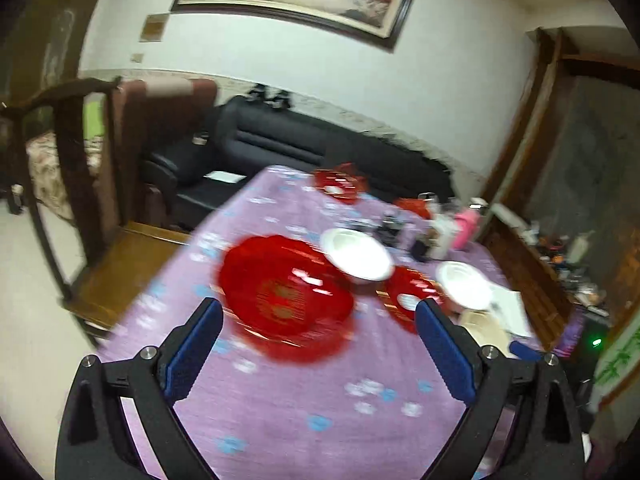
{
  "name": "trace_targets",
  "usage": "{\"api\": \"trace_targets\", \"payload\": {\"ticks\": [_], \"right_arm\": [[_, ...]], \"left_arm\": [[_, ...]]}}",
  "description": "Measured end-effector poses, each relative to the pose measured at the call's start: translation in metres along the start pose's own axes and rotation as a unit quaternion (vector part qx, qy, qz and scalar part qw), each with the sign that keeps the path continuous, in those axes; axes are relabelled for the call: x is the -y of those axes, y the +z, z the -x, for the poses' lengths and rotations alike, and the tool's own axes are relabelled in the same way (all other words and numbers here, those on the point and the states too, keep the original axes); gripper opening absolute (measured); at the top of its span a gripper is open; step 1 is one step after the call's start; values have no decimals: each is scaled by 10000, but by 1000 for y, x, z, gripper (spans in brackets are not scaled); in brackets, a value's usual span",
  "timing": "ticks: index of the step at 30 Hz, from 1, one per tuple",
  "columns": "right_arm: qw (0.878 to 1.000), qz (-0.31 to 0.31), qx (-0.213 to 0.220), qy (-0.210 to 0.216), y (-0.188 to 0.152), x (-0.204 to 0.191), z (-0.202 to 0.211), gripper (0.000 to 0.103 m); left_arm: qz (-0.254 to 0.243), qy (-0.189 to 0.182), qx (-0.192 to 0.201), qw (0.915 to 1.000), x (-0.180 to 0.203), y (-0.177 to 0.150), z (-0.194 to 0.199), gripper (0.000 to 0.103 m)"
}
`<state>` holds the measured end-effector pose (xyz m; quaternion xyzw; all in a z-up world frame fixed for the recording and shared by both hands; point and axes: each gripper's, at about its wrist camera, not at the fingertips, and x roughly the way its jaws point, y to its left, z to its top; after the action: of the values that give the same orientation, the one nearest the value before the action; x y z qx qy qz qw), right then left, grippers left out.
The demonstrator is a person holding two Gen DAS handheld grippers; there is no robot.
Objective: Organize plates and bowls
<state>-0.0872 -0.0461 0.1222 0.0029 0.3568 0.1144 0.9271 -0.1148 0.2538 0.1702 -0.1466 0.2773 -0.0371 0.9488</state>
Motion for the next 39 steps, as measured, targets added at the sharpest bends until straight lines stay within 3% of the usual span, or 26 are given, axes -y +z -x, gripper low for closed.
{"api": "trace_targets", "payload": {"ticks": [5, 8, 10, 13, 16, 24, 26, 27, 29, 30, 31, 32, 34, 36, 39], "right_arm": [[9931, -498, -434, 968, 28, -18, -45, 92], [9856, -736, -763, 1318, 37, -31, -81, 86], [9805, -878, -985, 1456, 39, -37, -103, 83], [9784, -913, -1152, 1456, 43, -50, -129, 78], [9784, -912, -1255, 1363, 47, -60, -147, 78], [9774, -974, -1476, 1159, 54, -68, -184, 74], [9768, -965, -1541, 1131, 56, -71, -197, 71], [9759, -976, -1592, 1130, 56, -74, -203, 68], [9748, -981, -1676, 1103, 56, -77, -212, 63], [9742, -982, -1707, 1106, 56, -78, -216, 57], [9732, -990, -1741, 1132, 56, -79, -220, 51], [9727, -1000, -1772, 1116, 55, -79, -222, 41], [9746, -1001, -1734, 1007, 56, -78, -223, 34], [9740, -1035, -1722, 1050, 55, -75, -221, 21], [9717, -1092, -1708, 1213, 54, -73, -212, 18]], "left_arm": [[100, 273, -561, 9980, -35, 32, -40, 97], [448, 399, -991, 9933, -64, 37, -82, 97], [738, 251, -1225, 9894, -79, 36, -111, 97], [958, 168, -1440, 9848, -88, 34, -145, 97], [898, 435, -1536, 9831, -88, 33, -176, 97], [833, 564, -1845, 9777, -95, 34, -234, 96], [771, 599, -1942, 9761, -96, 34, -247, 91], [774, 592, -2026, 9744, -97, 32, -252, 83], [829, 515, -2197, 9707, -99, 31, -262, 63], [879, 465, -2319, 9676, -101, 28, -267, 42], [872, 535, -2369, 9661, -102, 26, -271, 32], [860, 583, -2365, 9661, -102, 25, -271, 30], [897, 613, -2305, 9670, -104, 24, -268, 25], [1005, 608, -2262, 9670, -109, 25, -261, 24], [1039, 521, -2164, 9693, -109, 27, -246, 24]]}}
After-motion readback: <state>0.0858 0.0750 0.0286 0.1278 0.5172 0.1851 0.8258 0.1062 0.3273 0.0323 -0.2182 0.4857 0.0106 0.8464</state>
